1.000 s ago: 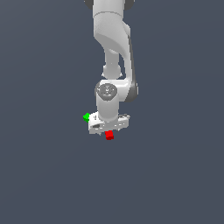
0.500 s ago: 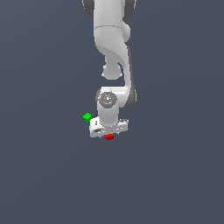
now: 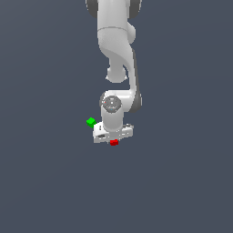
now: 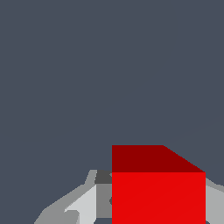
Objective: Stack the red cube on top of the green cube.
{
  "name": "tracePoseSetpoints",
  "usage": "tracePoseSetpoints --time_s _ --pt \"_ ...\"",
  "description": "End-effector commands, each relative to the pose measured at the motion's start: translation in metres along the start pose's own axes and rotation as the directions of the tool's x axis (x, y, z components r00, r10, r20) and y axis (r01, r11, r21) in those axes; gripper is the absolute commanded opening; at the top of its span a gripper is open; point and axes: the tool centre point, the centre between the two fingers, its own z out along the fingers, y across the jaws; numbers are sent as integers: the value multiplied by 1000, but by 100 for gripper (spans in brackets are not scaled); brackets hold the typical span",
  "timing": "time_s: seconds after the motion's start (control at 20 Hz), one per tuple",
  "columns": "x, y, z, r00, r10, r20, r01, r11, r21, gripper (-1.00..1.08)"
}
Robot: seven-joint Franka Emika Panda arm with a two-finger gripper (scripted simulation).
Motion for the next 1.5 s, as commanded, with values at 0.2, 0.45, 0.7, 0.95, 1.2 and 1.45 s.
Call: tracePoseSetpoints --time_s 0.2,0.45,0.7,0.95,1.2,1.45 --pt "0 0 -3 1000 0 0 0 1000 0 -100" --pt "-1 0 -19 1000 0 0 0 1000 0 -100" --pt "-1 0 -52 1000 0 0 0 1000 0 -100" --pt "-1 -1 -83 1000 0 0 0 1000 0 -100" --pt "0 0 -98 1000 0 0 0 1000 0 -100" --pt "-1 0 -98 1000 0 -1 0 1000 0 -100"
